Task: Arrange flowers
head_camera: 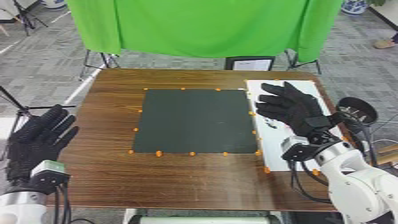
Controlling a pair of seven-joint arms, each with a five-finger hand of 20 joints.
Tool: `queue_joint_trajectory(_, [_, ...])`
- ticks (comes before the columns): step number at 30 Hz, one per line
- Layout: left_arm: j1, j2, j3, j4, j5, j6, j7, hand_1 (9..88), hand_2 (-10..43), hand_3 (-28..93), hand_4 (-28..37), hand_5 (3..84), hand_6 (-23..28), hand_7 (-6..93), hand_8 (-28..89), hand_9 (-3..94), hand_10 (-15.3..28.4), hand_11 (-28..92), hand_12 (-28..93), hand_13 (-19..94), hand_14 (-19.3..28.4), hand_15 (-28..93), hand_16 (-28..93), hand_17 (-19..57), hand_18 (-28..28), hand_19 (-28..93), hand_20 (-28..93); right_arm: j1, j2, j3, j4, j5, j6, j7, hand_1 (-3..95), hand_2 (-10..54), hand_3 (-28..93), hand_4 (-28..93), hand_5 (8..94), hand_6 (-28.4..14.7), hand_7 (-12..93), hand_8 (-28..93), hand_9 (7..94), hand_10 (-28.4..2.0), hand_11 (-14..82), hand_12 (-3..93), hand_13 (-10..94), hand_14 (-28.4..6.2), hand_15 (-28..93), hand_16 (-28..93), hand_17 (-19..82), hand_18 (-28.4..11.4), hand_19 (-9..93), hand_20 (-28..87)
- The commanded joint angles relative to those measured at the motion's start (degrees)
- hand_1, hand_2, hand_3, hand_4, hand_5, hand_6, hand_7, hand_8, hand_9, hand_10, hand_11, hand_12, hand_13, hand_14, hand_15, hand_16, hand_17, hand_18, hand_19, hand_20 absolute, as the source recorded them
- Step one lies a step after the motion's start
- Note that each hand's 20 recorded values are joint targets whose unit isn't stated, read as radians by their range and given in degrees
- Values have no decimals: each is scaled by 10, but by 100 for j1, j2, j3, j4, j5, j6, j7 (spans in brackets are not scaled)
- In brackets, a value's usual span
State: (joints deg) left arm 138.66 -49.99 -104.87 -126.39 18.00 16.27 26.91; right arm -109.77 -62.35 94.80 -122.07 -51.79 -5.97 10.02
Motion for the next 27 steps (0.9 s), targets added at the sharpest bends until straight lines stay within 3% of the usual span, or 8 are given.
queue_joint_trajectory(1, [149, -102, -142, -29, 137, -173, -77, 272, 163, 742, -282, 498, 77, 99, -79, 397, 135, 155, 67, 263, 133, 282, -101, -51, 160, 417, 80, -53, -30, -24, -25, -18, -44, 11, 116, 93, 792, -237, 442, -25, 185, -118, 427, -162, 66, 153, 363, -163, 117, 199, 125, -187, 265, 152])
queue_joint_trajectory(3, [154, -106, -133, -38, 106, -146, -42, 271, 163, 742, -282, 498, 76, 99, -79, 397, 134, 153, 67, 262, 134, 279, -100, -51, 160, 416, 80, -51, -21, -20, -30, -28, -63, 23, 116, 93, 792, -237, 443, -25, 185, -119, 427, -162, 66, 153, 363, -163, 117, 198, 125, -187, 265, 152])
queue_joint_trajectory(10, [160, -131, -85, -21, 185, -292, -150, 270, 164, 742, -282, 497, 76, 97, -79, 396, 134, 151, 68, 262, 132, 276, -98, -52, 160, 415, 81, -103, 11, 28, -55, -36, -13, 47, 117, 93, 792, -237, 446, -25, 188, -120, 432, -162, 67, 153, 362, -162, 118, 199, 124, -187, 264, 152])
queue_joint_trajectory(13, [158, -118, -67, -20, 134, -209, -90, 270, 163, 742, -282, 495, 76, 97, -79, 393, 134, 150, 68, 262, 131, 275, -98, -52, 160, 414, 82, -94, 16, 32, -48, -36, -7, 41, 118, 93, 791, -237, 454, -21, 188, -120, 441, -138, 73, 154, 362, -162, 118, 200, 125, -187, 264, 152])
queue_joint_trajectory(18, [125, -98, -25, -20, 81, -147, -29, 271, 163, 742, -282, 494, 76, 96, -79, 391, 134, 150, 68, 261, 131, 274, -98, -52, 160, 414, 82, -75, 79, 36, -68, -174, 135, 159, 119, 92, 792, -236, 461, -19, 188, -121, 443, -137, 74, 152, 363, -162, 118, 201, 124, -188, 264, 153])
queue_joint_trajectory(22, [160, -81, -34, -49, -21, -46, 61, 282, 153, 764, -267, 491, 76, 98, -78, 388, 134, 150, 69, 261, 130, 276, -97, -52, 161, 414, 83, -182, 312, -76, -248, -1850, 611, 69, 143, 58, 791, -237, 460, -21, 190, -121, 438, -156, 76, 154, 363, -162, 136, 206, 123, -190, 292, 165])
queue_joint_trajectory(25, [190, -134, -127, -38, 204, -87, -65, 347, 110, 792, -192, 490, 73, 107, -77, 392, 130, 159, 71, 269, 126, 280, -99, -48, 160, 417, 83, -297, 593, -164, -421, -3875, 771, 86, 171, -15, 793, -241, 458, -24, 203, -124, 444, -159, 90, 159, 383, -154, 186, 209, 131, -197, 349, 181])
queue_joint_trajectory(27, [192, -123, -131, -42, 204, -49, -54, 373, 94, 786, -154, 495, 71, 129, -83, 403, 128, 173, 76, 282, 121, 292, -102, -43, 157, 421, 81, -391, 672, -59, -556, -4219, 637, 295, 184, -61, 794, -249, 468, -22, 220, -134, 470, -157, 110, 167, 406, -146, 222, 213, 139, -201, 394, 197])
